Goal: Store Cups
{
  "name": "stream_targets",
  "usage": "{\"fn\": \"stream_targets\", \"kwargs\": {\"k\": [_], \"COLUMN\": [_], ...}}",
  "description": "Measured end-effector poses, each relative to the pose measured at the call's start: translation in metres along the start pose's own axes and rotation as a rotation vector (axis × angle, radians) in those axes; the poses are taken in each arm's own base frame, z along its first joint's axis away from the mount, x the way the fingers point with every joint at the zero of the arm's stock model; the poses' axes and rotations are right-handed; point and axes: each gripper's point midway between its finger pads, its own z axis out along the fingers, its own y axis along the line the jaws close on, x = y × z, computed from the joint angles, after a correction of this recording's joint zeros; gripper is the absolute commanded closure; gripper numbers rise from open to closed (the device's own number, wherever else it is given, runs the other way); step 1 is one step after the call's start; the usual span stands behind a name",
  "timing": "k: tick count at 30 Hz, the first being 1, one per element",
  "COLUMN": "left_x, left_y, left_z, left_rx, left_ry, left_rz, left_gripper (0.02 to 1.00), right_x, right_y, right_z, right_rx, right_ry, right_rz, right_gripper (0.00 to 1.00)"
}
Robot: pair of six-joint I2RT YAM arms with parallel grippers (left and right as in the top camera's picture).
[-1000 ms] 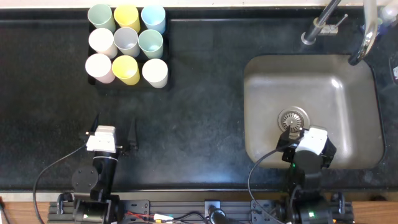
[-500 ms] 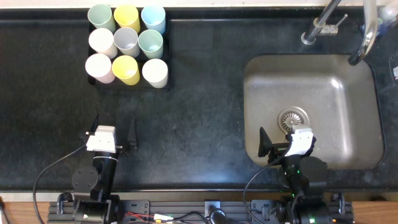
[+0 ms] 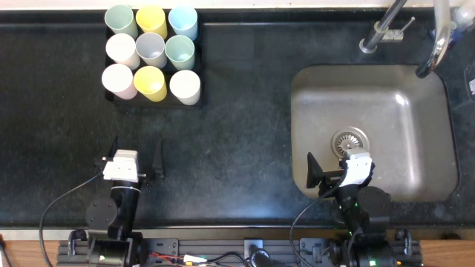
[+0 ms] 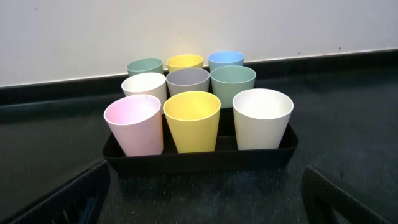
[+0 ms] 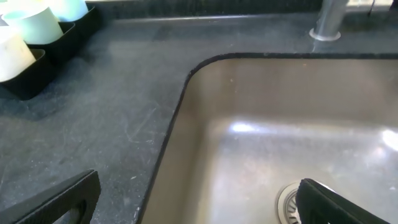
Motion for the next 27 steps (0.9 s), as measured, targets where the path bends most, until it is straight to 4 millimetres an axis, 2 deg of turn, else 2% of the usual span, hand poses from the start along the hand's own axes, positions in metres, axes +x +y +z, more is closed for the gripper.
{"fn": "stream_targets", "kwargs": {"k": [5, 7, 10, 18, 22, 27], "left_x": [0.000, 0.000, 0.000, 0.000, 0.000, 0.000], "left_y": [0.000, 0.000, 0.000, 0.000, 0.000, 0.000], "left_z": [0.000, 0.000, 0.000, 0.000, 0.000, 0.000], "left_rx": [0.000, 0.000, 0.000, 0.000, 0.000, 0.000], "left_ry": [0.000, 0.000, 0.000, 0.000, 0.000, 0.000], "left_rz": [0.000, 0.000, 0.000, 0.000, 0.000, 0.000], "left_gripper": [0.020, 0.020, 0.020, 0.020, 0.020, 0.020], "right_x": [-0.046, -0.055, -0.043, -0.048, -0.049, -0.049], "right_y": [0.000, -0.001, -0.006, -0.025, -0.035, -0.036], "right_z": [0.003, 0.003, 0.009, 0.006, 0.004, 0.004], "right_rx": [0.008, 0.018, 0.044, 0.162, 0.202, 0.204], "right_ry": [-0.247, -0.318, -0.292, -0.301, -0.301, -0.304], "right_rz": [-0.092, -0.137, -0.178, -0.254, -0.227, -0.195], "right_gripper": [0.003, 0.005, 0.005, 0.003, 0.005, 0.003]}}
